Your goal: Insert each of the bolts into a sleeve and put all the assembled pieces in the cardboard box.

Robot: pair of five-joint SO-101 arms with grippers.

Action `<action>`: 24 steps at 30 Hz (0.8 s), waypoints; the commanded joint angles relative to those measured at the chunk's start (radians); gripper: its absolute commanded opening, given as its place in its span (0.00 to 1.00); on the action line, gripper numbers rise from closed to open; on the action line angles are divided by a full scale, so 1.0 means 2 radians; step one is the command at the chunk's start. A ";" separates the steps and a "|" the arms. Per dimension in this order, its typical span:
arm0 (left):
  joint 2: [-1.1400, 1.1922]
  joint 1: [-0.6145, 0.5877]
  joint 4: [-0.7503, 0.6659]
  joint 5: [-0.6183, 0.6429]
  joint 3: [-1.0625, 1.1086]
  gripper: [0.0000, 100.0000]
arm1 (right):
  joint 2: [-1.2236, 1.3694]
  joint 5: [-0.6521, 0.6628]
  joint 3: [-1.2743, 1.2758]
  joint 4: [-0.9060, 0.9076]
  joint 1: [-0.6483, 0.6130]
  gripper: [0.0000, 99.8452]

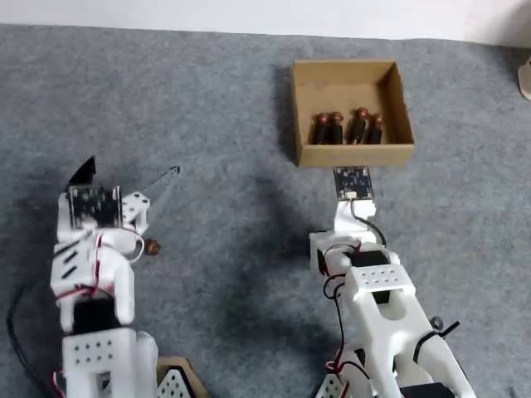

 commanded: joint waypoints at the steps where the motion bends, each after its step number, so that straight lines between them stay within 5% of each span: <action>1: -0.110 -0.020 0.002 -0.016 0.026 0.44 | -0.012 -0.002 -0.001 -0.011 -0.003 0.01; 6: -0.195 0.026 0.141 -0.205 0.030 0.44 | -0.012 -0.002 -0.001 -0.011 -0.003 0.01; 16: -0.170 0.052 0.331 -0.302 -0.083 0.44 | -0.011 -0.002 0.000 -0.011 -0.002 0.01; 24: -0.169 0.050 0.420 -0.407 -0.094 0.44 | -0.011 -0.002 0.000 -0.011 -0.002 0.01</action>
